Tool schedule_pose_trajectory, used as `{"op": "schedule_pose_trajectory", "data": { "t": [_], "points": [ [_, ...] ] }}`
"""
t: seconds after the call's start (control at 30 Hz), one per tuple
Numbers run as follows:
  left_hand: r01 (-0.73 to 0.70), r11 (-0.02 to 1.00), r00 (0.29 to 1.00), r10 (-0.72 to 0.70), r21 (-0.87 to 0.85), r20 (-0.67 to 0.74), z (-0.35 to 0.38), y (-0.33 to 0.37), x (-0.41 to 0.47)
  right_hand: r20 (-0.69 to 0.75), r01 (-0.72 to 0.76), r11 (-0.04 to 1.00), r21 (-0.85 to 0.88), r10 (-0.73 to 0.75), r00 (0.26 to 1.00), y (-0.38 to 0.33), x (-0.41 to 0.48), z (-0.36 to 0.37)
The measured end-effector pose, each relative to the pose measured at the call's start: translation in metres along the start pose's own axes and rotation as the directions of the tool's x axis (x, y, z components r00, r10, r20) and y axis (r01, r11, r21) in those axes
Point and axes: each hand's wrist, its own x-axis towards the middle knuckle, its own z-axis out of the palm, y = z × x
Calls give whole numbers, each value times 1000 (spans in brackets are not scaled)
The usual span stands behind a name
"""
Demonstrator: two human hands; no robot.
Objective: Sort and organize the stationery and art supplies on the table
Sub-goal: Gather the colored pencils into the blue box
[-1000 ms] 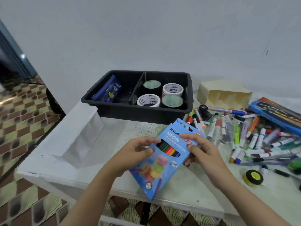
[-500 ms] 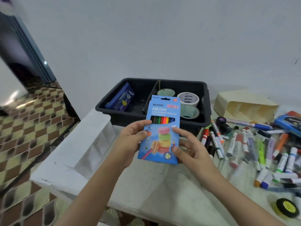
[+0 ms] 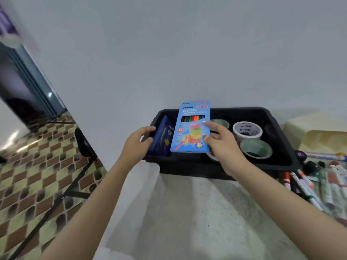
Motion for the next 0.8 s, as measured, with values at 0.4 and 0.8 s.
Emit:
{"op": "schedule_pose_trajectory", "data": {
  "t": [0.4, 0.8],
  "points": [
    [-52, 998, 943, 36, 39, 331, -19, -70, 47, -77, -93, 756, -648, 57, 995, 4, 57, 70],
    [-107, 993, 946, 117, -48, 301, -12, -87, 48, -73, -175, 472, -864, 228, 971, 31, 64, 87]
  ]
}}
